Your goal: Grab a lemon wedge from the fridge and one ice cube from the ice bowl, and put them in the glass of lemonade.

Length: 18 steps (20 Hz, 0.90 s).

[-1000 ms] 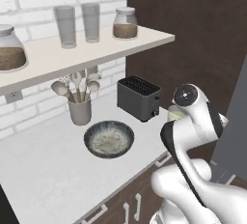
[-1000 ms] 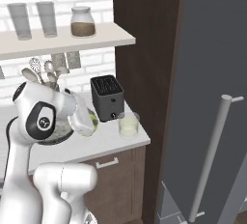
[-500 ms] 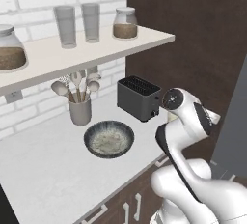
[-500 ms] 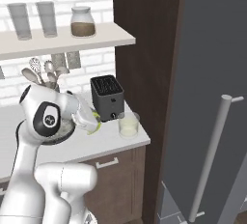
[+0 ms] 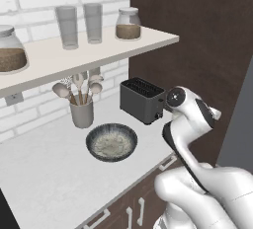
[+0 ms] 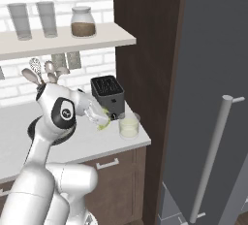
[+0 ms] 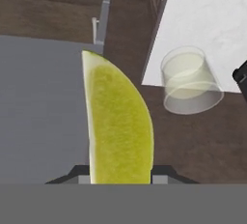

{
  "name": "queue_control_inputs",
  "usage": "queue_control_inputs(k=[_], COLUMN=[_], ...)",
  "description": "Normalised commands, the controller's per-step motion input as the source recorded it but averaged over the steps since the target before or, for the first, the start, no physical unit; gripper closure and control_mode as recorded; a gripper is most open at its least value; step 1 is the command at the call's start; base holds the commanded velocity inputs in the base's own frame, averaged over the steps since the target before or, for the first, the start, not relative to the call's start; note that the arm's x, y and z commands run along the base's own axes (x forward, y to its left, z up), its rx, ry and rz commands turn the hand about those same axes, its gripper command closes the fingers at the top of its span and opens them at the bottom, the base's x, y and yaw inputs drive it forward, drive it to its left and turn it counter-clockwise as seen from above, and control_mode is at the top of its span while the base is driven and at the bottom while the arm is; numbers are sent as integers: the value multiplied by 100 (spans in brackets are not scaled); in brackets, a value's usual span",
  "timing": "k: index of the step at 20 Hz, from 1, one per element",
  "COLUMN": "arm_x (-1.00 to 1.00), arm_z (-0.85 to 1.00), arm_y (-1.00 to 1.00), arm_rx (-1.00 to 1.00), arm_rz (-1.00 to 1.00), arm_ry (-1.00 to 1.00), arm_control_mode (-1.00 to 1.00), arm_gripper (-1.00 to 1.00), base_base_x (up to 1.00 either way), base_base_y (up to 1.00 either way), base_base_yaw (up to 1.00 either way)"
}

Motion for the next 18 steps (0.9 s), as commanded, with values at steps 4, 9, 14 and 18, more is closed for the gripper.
queue_control_inputs(k=[4, 9, 14, 18], arm_x=[49, 47, 42, 34], arm_z=[-1, -16, -21, -9], arm_y=[-14, -3, 0, -1], arm_rx=[-1, -9, -10, -4], arm_rz=[-1, -6, -7, -4], arm_ry=[1, 0, 0, 0], arm_control_mode=[-100, -100, -100, -100], arm_gripper=[100, 100, 100, 100], base_base_x=[0, 0, 0, 0], base_base_y=[0, 0, 0, 0], base_base_yaw=[0, 0, 0, 0])
